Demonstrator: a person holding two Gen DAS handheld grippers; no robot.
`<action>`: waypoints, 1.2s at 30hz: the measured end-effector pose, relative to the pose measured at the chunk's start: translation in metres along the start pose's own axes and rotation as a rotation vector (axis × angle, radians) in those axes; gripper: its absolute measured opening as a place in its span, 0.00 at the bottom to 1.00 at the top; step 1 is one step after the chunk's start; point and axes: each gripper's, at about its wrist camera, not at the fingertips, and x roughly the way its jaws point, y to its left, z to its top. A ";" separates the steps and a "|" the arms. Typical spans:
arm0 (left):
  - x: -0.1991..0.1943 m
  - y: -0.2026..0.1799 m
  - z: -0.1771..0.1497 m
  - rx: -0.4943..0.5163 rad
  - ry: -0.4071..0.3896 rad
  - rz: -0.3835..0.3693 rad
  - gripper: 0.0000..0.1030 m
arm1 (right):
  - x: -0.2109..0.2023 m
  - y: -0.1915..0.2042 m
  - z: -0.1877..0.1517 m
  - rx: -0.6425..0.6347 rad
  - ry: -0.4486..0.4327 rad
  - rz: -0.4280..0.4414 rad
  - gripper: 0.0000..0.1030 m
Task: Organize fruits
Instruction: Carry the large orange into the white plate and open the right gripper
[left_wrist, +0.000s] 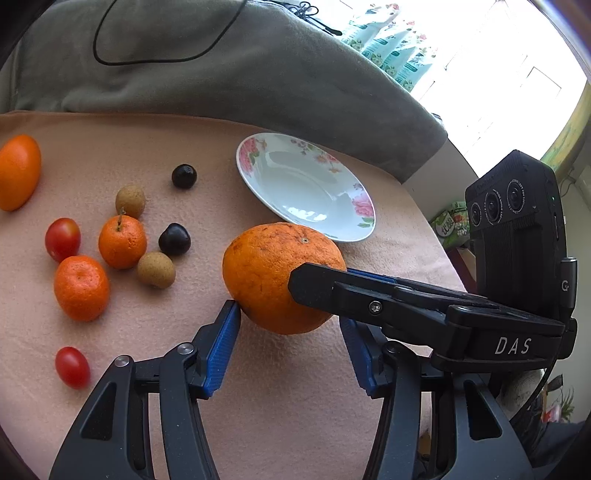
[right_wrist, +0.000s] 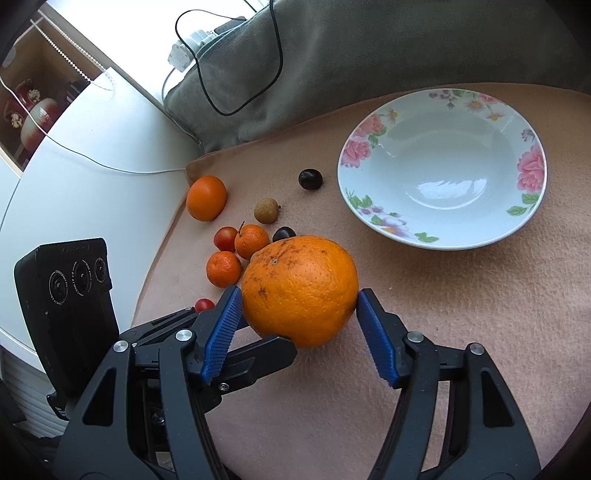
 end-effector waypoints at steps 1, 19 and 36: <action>0.001 -0.002 0.002 0.006 -0.003 -0.003 0.52 | -0.003 -0.001 0.001 -0.001 -0.007 -0.003 0.65; 0.033 -0.035 0.041 0.078 -0.007 -0.027 0.52 | -0.031 -0.033 0.026 0.047 -0.086 -0.041 0.65; 0.029 -0.036 0.050 0.086 -0.034 -0.010 0.52 | -0.060 -0.052 0.049 0.087 -0.198 -0.094 0.65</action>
